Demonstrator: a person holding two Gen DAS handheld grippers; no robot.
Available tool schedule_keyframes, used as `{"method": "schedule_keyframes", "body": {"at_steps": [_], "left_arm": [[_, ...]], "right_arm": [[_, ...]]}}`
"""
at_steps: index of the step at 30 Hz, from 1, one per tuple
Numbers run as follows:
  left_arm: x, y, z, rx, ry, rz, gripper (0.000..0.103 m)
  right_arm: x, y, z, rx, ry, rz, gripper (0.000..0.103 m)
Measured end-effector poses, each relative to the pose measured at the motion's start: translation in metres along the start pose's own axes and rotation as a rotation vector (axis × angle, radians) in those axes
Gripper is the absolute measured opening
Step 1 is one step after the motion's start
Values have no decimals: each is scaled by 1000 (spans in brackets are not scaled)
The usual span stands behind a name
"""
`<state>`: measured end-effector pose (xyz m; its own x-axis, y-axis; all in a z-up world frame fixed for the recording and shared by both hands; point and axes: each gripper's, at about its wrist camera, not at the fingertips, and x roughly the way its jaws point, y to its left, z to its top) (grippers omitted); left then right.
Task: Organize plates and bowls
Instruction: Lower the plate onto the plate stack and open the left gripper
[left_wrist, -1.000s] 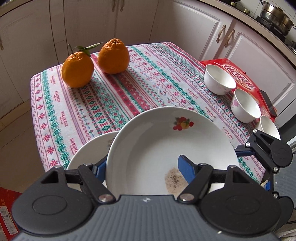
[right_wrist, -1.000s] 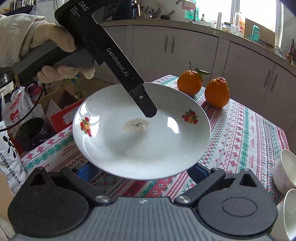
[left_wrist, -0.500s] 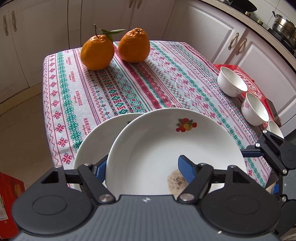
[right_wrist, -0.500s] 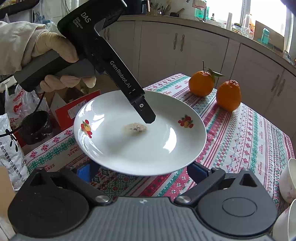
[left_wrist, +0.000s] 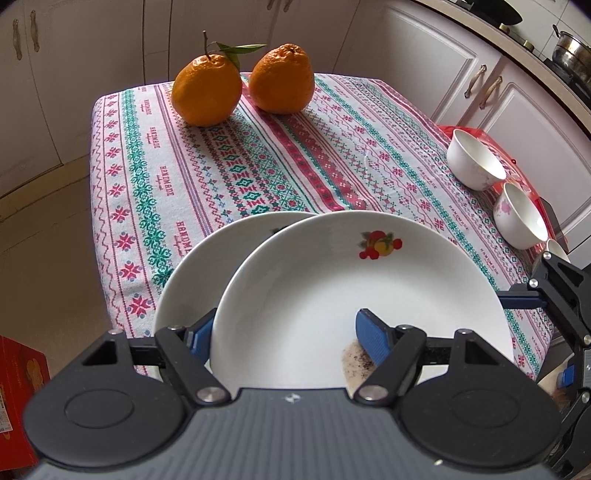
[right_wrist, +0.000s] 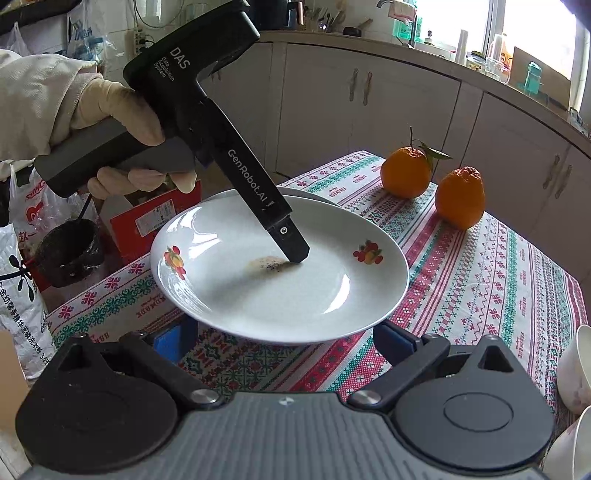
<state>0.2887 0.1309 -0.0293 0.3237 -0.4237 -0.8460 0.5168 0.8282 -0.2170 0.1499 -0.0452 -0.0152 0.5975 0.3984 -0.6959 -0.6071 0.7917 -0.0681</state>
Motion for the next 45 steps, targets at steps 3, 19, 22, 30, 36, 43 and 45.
{"method": "schedule_keyframes", "body": {"at_steps": [3,19,22,30,36,43,45], "left_arm": [[1,1,-1,1,1,3,77],[0,-4,-3,91,-5,54,78],[-4,-2,-4,88,-20,59,79],[-11,0,-6,98,-42,66,80],[-15,-3,-8,133,-55,91,82],[-22,-1,-8,141,-77,114,85],[-22,-1,-8,141,-82,124,88]], "right_arm": [[1,0,1,-2,-2,0,103],[3,2,3,-13,-6,-2,103],[3,3,4,-11,-5,-1,103],[7,4,4,-36,-4,-20,103],[9,4,4,-44,-5,-18,103],[13,4,4,-51,0,-10,103],[13,4,3,-45,4,-7,103]]}}
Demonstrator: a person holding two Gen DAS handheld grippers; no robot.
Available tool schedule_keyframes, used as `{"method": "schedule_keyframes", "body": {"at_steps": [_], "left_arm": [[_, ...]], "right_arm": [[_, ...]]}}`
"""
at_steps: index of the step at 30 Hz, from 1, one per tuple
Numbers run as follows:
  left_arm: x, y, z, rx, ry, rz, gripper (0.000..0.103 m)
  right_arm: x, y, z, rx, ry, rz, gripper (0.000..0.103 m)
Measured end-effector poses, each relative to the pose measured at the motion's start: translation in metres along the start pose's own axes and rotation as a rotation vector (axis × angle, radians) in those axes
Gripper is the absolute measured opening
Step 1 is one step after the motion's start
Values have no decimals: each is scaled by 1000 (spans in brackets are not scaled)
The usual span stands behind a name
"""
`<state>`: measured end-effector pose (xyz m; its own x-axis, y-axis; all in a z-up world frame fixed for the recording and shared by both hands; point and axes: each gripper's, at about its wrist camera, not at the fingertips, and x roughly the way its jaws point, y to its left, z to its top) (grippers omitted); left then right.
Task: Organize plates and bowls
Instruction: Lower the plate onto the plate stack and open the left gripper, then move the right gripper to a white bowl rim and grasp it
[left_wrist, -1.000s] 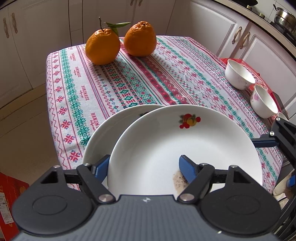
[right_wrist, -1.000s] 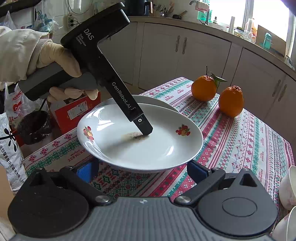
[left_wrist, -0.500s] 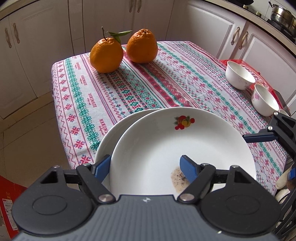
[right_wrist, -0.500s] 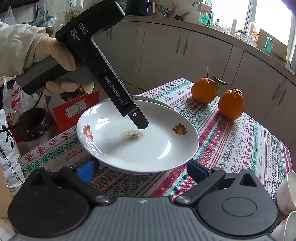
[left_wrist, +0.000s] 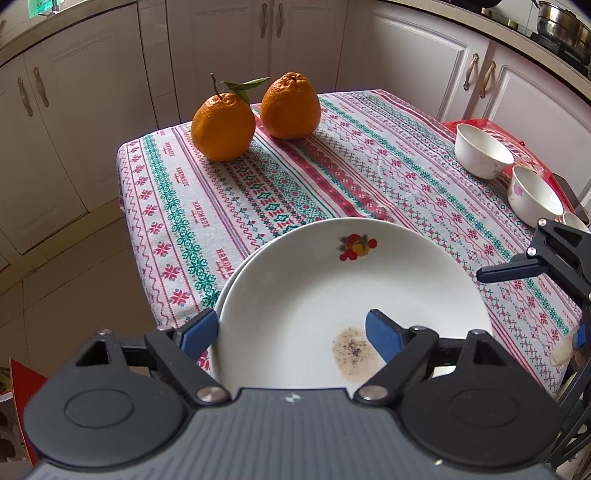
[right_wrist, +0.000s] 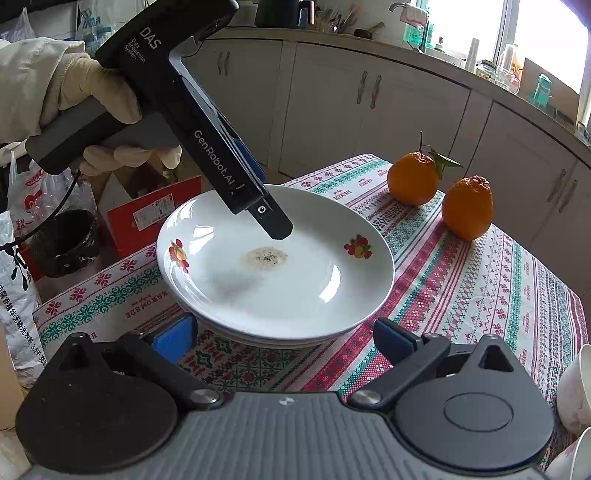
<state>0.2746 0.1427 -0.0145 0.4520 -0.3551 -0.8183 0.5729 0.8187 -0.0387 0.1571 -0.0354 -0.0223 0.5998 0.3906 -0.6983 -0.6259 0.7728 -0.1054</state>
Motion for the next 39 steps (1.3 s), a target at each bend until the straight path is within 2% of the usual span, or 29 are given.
{"method": "schedule_keyframes", "body": {"at_steps": [14,21,26,32,36,39], "left_arm": [[-5,-10,-6,54,-21,61,90],[-25,-26,-8,63,-92,115,90],[-42,-53,-12,127,-189,191,94],[-54,-99,-24,189,-286,222,96],[-54,-138,-37,212,-339,213,96],[-52,-161,-43,176,-368,155,96]], "right_arm": [[-9,-9,0,49,-3,4,103],[-24,-14,-4,67,-23,-32,103],[-44,-20,-10,89,-47,-70,103],[-75,-36,-25,134,-71,-141,103],[-100,-52,-43,180,-80,-204,103],[-121,-66,-59,224,-84,-253,103]]}}
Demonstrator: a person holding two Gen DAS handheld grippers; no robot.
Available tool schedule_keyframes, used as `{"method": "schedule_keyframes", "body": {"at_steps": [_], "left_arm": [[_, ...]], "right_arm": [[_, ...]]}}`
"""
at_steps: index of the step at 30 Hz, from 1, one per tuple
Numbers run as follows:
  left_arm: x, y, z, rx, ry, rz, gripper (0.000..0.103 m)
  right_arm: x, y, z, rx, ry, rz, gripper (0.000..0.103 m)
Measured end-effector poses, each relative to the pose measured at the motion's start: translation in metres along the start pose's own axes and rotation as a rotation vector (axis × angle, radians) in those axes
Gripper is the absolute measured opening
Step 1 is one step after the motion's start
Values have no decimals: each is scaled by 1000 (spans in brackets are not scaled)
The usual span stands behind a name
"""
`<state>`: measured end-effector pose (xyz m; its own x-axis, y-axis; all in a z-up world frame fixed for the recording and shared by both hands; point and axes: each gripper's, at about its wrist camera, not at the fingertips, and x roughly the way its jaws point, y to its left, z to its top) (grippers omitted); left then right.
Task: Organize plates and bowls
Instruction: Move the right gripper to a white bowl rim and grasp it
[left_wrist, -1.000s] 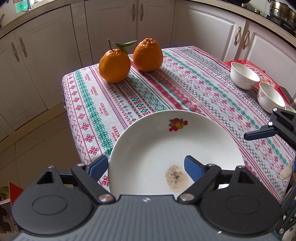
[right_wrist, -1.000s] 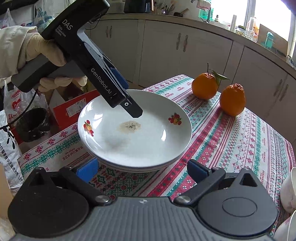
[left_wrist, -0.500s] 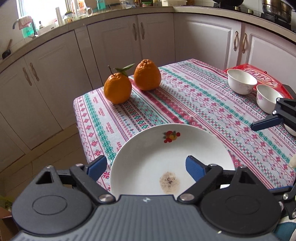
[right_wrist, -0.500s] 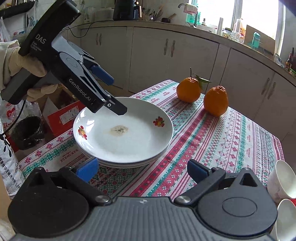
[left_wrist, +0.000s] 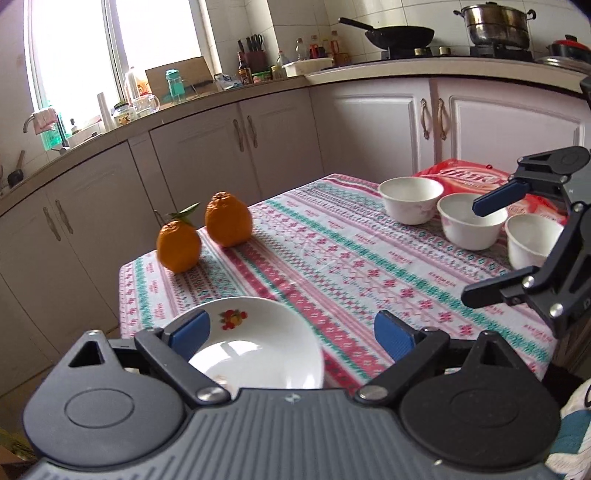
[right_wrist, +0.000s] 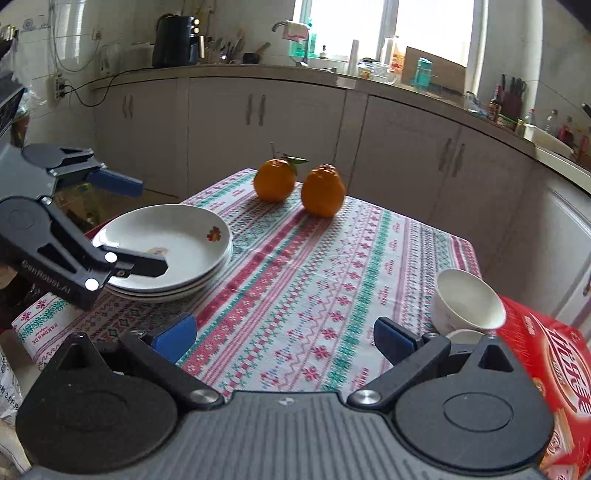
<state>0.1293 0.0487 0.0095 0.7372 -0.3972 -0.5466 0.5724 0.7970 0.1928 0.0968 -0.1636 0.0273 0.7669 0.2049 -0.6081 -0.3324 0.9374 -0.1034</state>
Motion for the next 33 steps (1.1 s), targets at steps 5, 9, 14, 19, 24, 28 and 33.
{"method": "schedule_keyframes", "body": {"at_steps": [5,9,14,19,24,28,33], "left_arm": [[3,-38,4,-59,-51,-72,98],[13,-71,11,-53,-73,-134,102],[33,-107,15,-18,-45,-221,102],[51,-140,17,24,-18,-312,102],[67,-172,18,88,8,-381,101],[78,-187,19,90,27,-421,101],[88,-197,22,74,24,-454,100]], "right_arm": [[-24,-37,-22,78,7,-109,103],[-41,-68,-44,147,25,-177,103],[-54,-96,-68,212,48,-228,103],[-55,-114,-85,251,85,-237,103],[-52,-126,-96,274,111,-211,103],[-49,-135,-101,293,125,-186,103],[-44,-143,-106,319,134,-143,103]]}}
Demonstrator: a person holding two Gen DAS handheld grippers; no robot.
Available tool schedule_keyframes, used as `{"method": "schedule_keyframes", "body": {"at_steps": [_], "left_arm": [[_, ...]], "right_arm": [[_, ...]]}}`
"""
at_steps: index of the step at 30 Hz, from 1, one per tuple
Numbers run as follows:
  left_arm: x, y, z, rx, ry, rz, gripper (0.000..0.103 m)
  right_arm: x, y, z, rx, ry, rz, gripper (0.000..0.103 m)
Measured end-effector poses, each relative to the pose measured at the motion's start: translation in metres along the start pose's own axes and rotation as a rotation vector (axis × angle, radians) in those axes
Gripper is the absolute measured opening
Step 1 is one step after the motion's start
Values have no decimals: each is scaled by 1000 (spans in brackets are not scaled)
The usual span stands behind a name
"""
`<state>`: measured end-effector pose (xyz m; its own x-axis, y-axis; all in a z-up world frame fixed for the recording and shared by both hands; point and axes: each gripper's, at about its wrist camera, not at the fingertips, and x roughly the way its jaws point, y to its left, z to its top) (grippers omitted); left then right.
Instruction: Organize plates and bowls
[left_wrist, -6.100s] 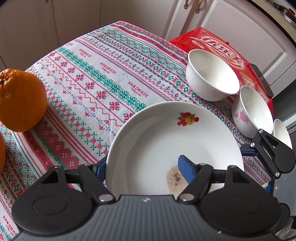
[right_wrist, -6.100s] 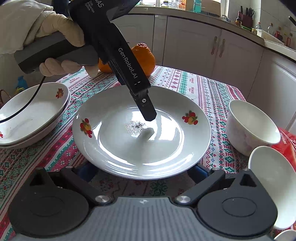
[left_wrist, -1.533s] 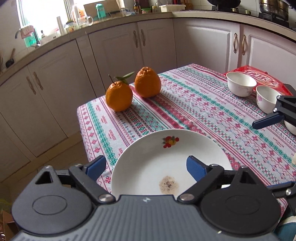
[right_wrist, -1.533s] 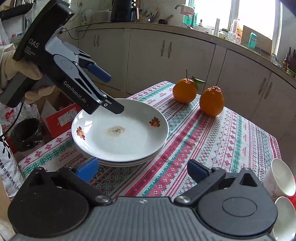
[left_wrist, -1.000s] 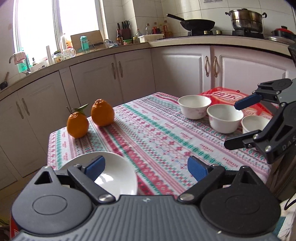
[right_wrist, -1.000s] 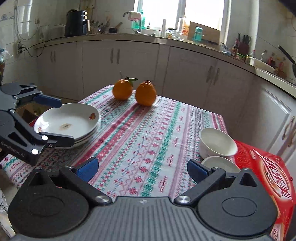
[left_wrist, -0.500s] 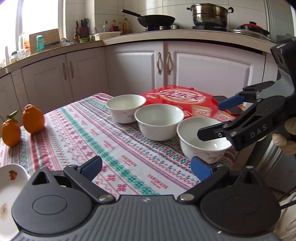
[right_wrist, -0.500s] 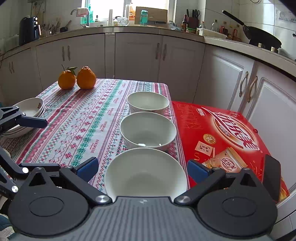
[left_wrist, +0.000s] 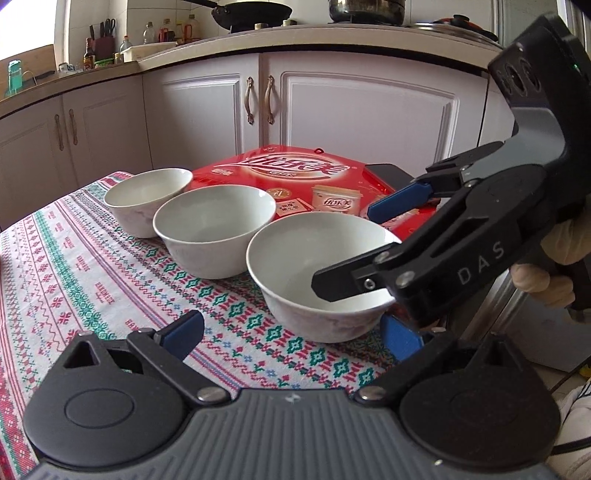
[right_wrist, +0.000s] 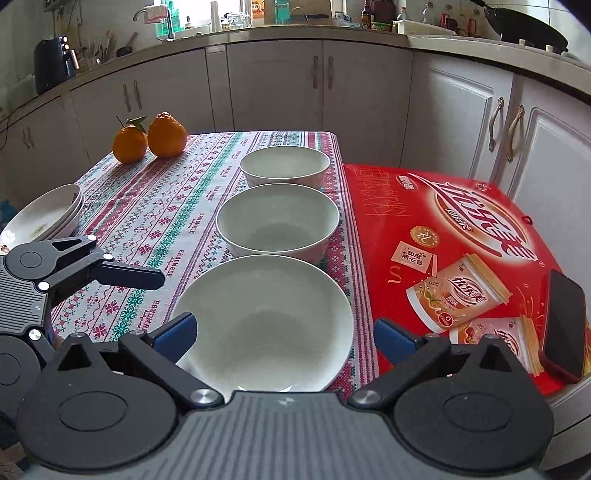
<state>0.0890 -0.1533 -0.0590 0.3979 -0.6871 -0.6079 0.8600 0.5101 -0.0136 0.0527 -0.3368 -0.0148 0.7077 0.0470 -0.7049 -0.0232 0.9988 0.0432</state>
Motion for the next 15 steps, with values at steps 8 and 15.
{"method": "schedule_keyframes", "body": {"at_steps": [8,15], "left_arm": [[14,-11,1,38,10,-40,93],[16,-12,3,39,10,-58,86]], "right_arm": [[6,-9,1,22,1,53,98],[12,-23,4,72,20,121,88]]}}
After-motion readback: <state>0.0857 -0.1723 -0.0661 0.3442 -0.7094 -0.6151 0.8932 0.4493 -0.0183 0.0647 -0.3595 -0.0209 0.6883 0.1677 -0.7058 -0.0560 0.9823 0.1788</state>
